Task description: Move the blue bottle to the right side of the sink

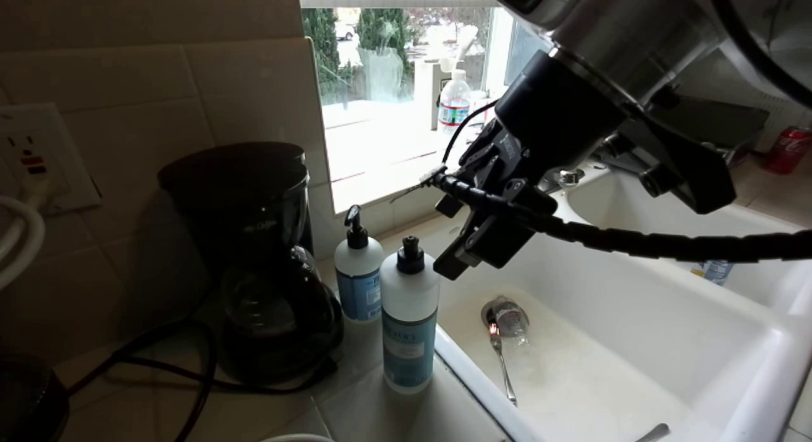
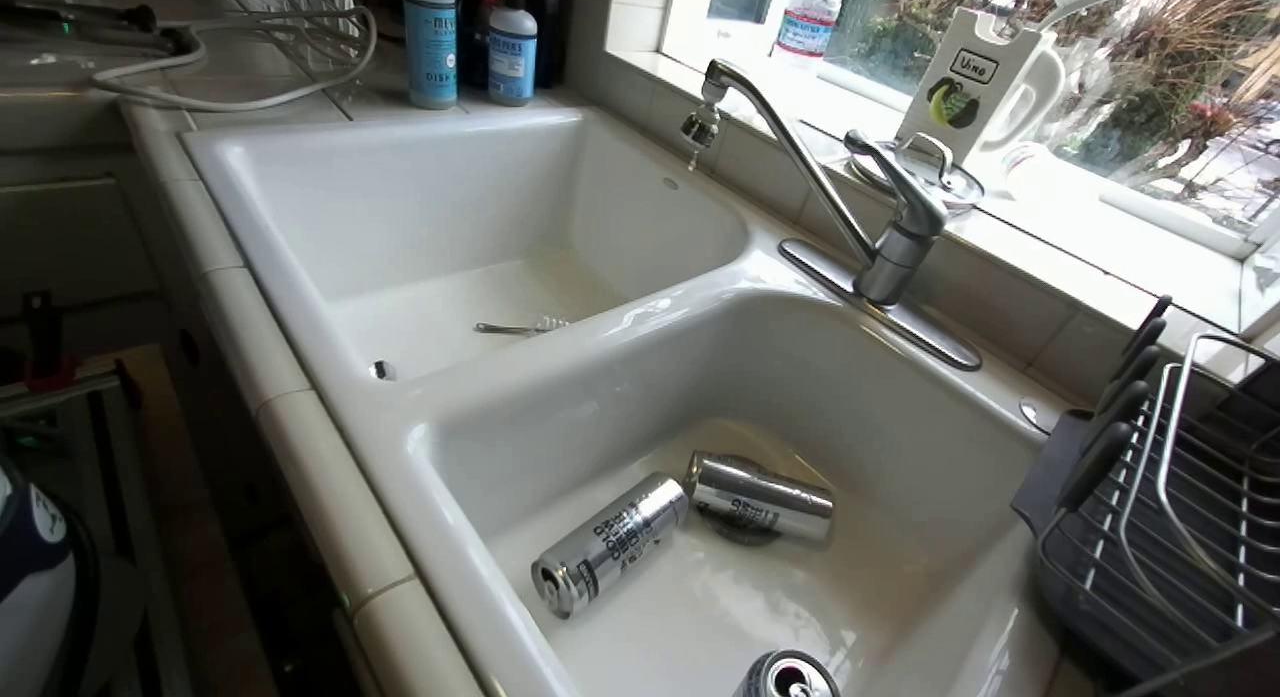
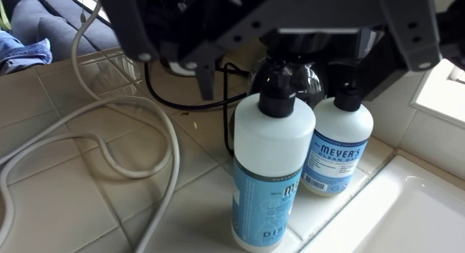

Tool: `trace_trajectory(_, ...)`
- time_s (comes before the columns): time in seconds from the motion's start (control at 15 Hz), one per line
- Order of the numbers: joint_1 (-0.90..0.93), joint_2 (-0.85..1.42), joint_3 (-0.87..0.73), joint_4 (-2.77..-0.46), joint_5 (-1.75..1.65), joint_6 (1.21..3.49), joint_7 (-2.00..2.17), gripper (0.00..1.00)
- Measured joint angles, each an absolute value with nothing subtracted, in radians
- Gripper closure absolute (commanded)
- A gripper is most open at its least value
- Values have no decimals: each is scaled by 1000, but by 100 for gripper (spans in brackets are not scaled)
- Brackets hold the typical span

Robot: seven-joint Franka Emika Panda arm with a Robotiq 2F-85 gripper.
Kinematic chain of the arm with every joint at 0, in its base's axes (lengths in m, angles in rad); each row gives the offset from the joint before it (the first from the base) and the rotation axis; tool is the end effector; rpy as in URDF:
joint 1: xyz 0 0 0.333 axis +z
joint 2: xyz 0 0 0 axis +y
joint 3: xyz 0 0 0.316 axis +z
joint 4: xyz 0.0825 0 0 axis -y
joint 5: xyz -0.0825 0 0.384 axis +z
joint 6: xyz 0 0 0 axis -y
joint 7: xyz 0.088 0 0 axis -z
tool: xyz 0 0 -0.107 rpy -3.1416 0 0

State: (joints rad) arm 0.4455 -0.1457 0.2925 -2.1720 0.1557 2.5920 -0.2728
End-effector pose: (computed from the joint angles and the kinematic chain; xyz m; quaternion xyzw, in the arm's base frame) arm 0.4045 0.3720 0.5160 -0.8625 -0.4222 -0.2605 0.0996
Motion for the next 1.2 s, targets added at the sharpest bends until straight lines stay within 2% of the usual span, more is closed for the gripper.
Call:
trace_trajectory(0.07, 440, -138, 299, -2169, 138, 2592, -250, 15)
trace_trajectory(0.13, 435, -130, 305, -2165, 125, 2592, -228, 16)
trace_trajectory(0.2, 430, -121, 310, -2159, 117, 2592, -212, 22)
trace_trajectory(0.33, 425, -101, 319, -2144, 101, 2592, -188, 25)
trace_trajectory(0.4, 424, -91, 323, -2137, 92, 2592, -177, 30)
trace_trajectory(0.47, 423, -81, 326, -2128, 86, 2592, -169, 26)
trace_trajectory(0.67, 421, -52, 332, -2107, 63, 2592, -142, 28)
trace_trajectory(0.8, 419, -37, 334, -2095, 49, 2592, -128, 38)
trace_trajectory(1.07, 417, -23, 335, -2083, 9, 2592, -91, 78)
trace_trajectory(1.2, 416, -22, 337, -2077, -10, 2592, -73, 91)
